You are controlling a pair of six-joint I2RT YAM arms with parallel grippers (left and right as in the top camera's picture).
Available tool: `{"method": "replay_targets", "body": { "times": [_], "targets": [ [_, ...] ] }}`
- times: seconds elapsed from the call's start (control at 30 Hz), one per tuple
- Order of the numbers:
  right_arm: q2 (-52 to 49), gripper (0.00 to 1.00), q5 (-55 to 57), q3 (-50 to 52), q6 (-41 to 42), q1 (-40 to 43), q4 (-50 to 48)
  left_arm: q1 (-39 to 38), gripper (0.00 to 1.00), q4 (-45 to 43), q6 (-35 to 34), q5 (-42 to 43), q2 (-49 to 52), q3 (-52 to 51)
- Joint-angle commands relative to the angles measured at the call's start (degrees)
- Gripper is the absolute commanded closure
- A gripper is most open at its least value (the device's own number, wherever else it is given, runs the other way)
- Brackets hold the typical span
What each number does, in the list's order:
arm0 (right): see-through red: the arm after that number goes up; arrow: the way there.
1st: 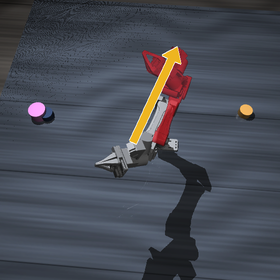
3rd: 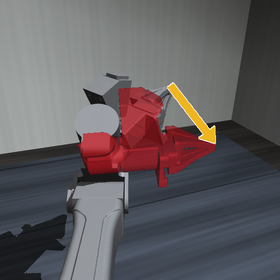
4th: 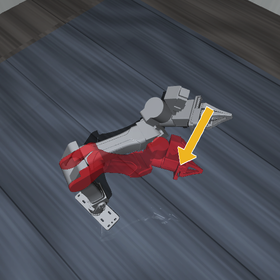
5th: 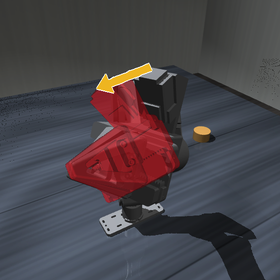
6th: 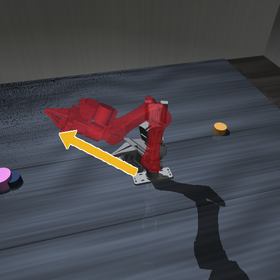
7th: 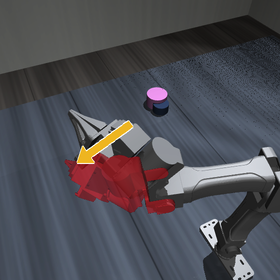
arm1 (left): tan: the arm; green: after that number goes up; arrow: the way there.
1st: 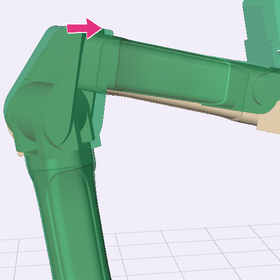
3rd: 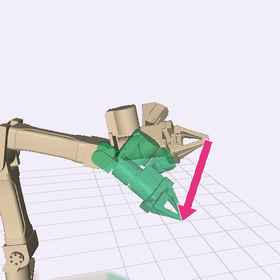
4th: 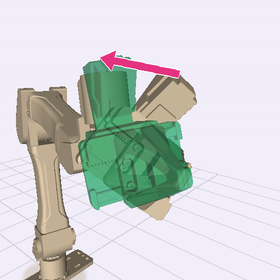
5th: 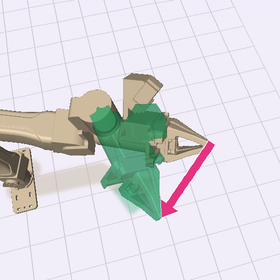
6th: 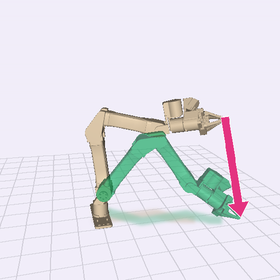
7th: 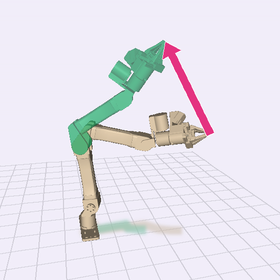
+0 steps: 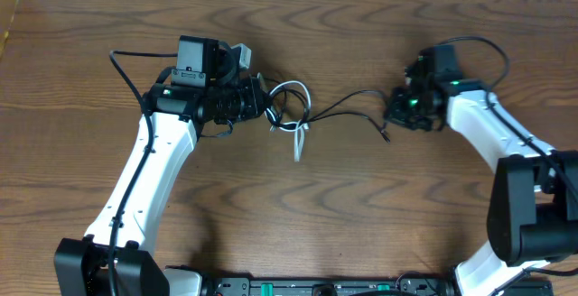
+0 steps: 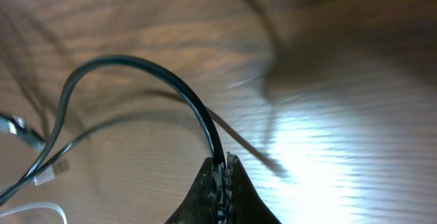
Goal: Untangle cables
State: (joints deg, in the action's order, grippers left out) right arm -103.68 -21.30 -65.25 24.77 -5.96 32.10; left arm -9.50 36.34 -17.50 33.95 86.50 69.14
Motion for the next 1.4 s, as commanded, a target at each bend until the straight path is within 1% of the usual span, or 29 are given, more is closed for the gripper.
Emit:
{"method": "replay_targets", "body": {
  "times": [0.0,0.03,0.07,0.1,0.13,0.23,0.43,0.57,0.67,0.73,0.77,0.8,0.87,0.97,1.1,1.27,1.33,1.37],
  "targets": [
    [-0.1,0.96,-9.5,-0.3,-7.9,3.3,-0.7,0.1,0.93,0.4,2.3,-0.5,0.0,0.4],
    [-0.1,0.85,-12.7,-0.3,-9.8,3.8,-0.9,0.1,0.93,0.3,2.3,-0.5,0.0,0.4],
    [0.0,0.60,-16.2,-0.3,-12.2,4.0,-1.0,0.1,0.93,0.3,2.2,-0.5,0.0,0.4],
    [0.0,0.45,-19.5,-0.4,-14.3,4.0,-1.0,0.1,0.93,0.3,2.2,-0.5,0.0,0.4],
    [0.0,0.33,-23.0,-0.5,-16.1,3.9,-1.0,0.1,0.93,0.3,1.7,-0.5,0.0,0.4],
    [1.1,0.27,-26.1,-0.5,-16.8,2.9,-1.0,0.1,0.93,0.2,-1.2,-0.5,0.0,0.4],
    [7.0,0.28,-29.1,-0.5,-17.6,0.7,-1.2,0.1,0.93,-2.3,-7.6,0.2,0.0,0.4],
    [9.9,0.27,-29.0,-0.5,-17.4,-3.0,-1.3,0.0,0.92,-5.4,-14.9,0.8,0.0,0.4],
    [9.6,0.28,-28.9,-0.5,-13.3,-6.9,-2.6,0.0,0.93,-8.2,-20.7,2.8,0.0,0.4],
    [9.1,0.33,-27.6,-0.5,-9.7,-10.0,-4.1,-0.2,0.93,-10.4,-24.7,3.1,0.0,0.4],
    [9.0,0.34,-26.7,-0.5,-8.3,-11.3,-4.9,-0.4,0.93,-11.1,-25.6,3.1,0.0,0.4],
    [8.9,0.36,-25.3,-0.5,-6.8,-12.5,-5.9,-0.7,0.93,-11.7,-26.3,3.1,0.0,0.4],
    [8.7,0.43,-18.0,-0.5,-1.3,-16.3,-7.6,-1.7,0.92,-13.3,-26.6,3.1,0.0,0.4],
    [8.5,0.50,-11.4,-0.5,2.6,-19.4,-8.7,-2.7,0.93,-14.0,-26.6,3.1,0.0,0.4],
    [7.4,0.56,-3.3,-0.5,5.2,-23.0,-9.5,-3.6,0.93,-14.2,-26.6,3.1,0.0,0.4],
    [3.8,0.60,7.7,-0.5,6.1,-26.1,-11.2,-3.8,0.93,-13.9,-26.5,3.1,0.0,0.4],
    [2.4,0.65,8.8,-0.5,6.0,-26.3,-11.6,-3.8,0.93,-13.5,-26.5,3.1,0.0,0.4],
    [1.8,0.69,9.0,-0.5,5.8,-26.3,-11.5,-3.8,0.93,-13.2,-26.1,2.9,0.0,0.4]
  ]
}}
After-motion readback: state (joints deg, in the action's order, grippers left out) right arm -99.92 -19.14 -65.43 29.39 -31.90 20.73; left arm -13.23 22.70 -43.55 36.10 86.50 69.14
